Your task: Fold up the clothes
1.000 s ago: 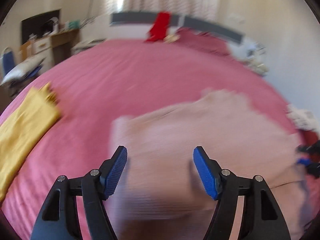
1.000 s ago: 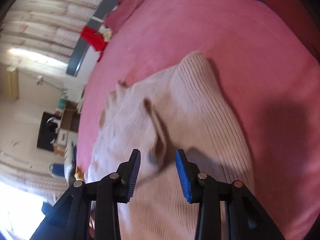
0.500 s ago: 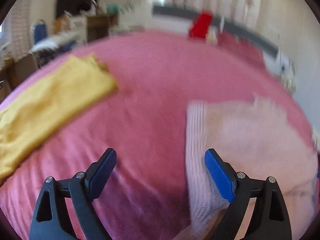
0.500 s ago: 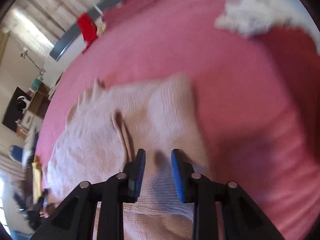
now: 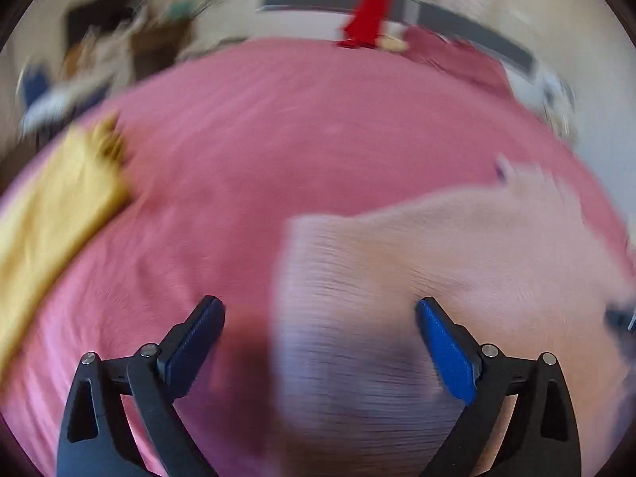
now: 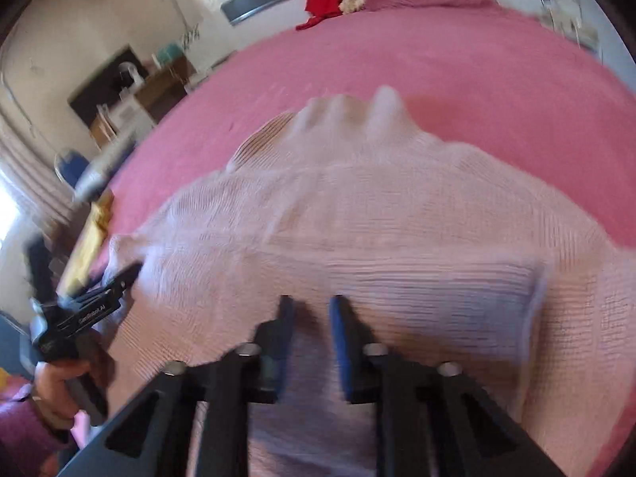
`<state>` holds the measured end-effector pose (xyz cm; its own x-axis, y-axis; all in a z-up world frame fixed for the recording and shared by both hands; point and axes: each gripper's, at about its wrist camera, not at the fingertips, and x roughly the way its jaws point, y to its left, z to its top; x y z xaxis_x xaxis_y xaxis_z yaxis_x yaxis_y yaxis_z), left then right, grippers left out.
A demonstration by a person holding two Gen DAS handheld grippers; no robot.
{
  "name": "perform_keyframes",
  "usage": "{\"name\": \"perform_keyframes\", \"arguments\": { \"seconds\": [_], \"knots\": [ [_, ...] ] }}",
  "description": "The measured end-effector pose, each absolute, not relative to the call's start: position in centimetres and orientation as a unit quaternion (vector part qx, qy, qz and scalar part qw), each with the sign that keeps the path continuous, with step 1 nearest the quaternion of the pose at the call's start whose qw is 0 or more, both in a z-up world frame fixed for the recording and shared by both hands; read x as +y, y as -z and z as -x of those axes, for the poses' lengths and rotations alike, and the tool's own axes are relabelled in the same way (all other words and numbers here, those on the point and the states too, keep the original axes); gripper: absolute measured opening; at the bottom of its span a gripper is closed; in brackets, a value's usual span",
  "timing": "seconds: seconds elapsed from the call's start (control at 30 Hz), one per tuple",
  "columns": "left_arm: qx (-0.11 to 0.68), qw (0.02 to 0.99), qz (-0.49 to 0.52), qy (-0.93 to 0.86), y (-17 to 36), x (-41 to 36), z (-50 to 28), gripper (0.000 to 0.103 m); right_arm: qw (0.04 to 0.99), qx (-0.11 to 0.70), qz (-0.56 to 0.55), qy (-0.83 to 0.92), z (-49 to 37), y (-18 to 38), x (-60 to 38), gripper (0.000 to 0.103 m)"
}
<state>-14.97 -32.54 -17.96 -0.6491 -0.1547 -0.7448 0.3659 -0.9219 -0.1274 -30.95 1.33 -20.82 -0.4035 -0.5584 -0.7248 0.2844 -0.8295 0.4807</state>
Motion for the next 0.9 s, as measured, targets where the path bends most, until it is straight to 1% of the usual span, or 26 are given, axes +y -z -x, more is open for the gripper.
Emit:
{"name": "perform_keyframes", "arguments": {
  "seconds": [0.07,0.1,0.13,0.17,0.2,0.23,0.27,0.3,0.37,0.43,0.5,0.53,0.63,0.7,0.77,0.9],
  "knots": [
    [0.104,0.138,-0.397,0.901,18.1,-32.3,15.0,0.099,0.237,-0.188,-0.481,0.823,32.0,21.6,3.9,0.005],
    [0.097,0.133,-0.398,0.903,18.1,-32.2,15.0,0.100,0.224,-0.223,-0.479,0.819,32.1,22.1,5.6,0.004],
    [0.100,0.129,-0.400,0.902,18.0,-32.3,14.9,0.100,0.209,-0.261,-0.476,0.814,32.2,22.6,7.4,0.000],
    [0.105,0.125,-0.401,0.901,17.8,-32.4,14.8,0.100,0.193,-0.278,-0.470,0.815,31.9,22.9,8.5,0.000],
    [0.111,0.127,-0.397,0.902,17.4,-32.5,14.4,0.100,0.187,-0.299,-0.466,0.811,31.5,22.8,9.3,0.003],
    [0.119,0.131,-0.391,0.903,16.9,-32.6,13.8,0.100,0.181,-0.307,-0.457,0.815,30.6,22.0,9.7,0.009],
    [0.126,0.135,-0.385,0.904,16.4,-32.6,13.2,0.100,0.176,-0.313,-0.446,0.820,29.7,21.1,10.0,0.023],
    [0.132,0.142,-0.377,0.906,16.3,-32.8,12.6,0.100,0.190,-0.305,-0.436,0.825,28.8,20.3,9.9,0.027],
    [0.141,0.158,-0.377,0.902,16.5,-33.1,11.5,0.100,0.225,-0.284,-0.416,0.834,27.2,18.9,9.3,0.027],
    [0.159,0.166,-0.396,0.889,17.1,-34.2,10.9,0.100,0.234,-0.255,-0.459,0.818,26.8,19.9,8.0,0.027],
    [0.182,0.171,-0.387,0.888,16.5,-34.6,8.9,0.100,0.200,-0.230,-0.504,0.808,26.5,21.8,6.9,0.019],
    [0.191,0.168,-0.383,0.888,16.2,-34.7,7.9,0.100,0.197,-0.245,-0.496,0.809,26.1,21.9,7.3,0.018],
    [0.211,0.131,-0.381,0.891,15.5,-34.7,4.0,0.100,0.208,-0.293,-0.478,0.802,24.1,20.4,9.4,0.028],
    [0.219,0.103,-0.394,0.887,15.8,-34.3,1.5,0.100,0.229,-0.308,-0.467,0.796,21.8,19.5,10.9,0.028],
    [0.224,0.070,-0.416,0.878,16.2,-34.0,-0.7,0.100,0.237,-0.300,-0.475,0.793,18.8,18.8,12.9,0.028],
    [0.219,0.013,-0.454,0.863,17.1,-32.8,-5.1,0.100,0.214,-0.275,-0.507,0.789,13.7,19.3,18.4,0.028]
  ]
}}
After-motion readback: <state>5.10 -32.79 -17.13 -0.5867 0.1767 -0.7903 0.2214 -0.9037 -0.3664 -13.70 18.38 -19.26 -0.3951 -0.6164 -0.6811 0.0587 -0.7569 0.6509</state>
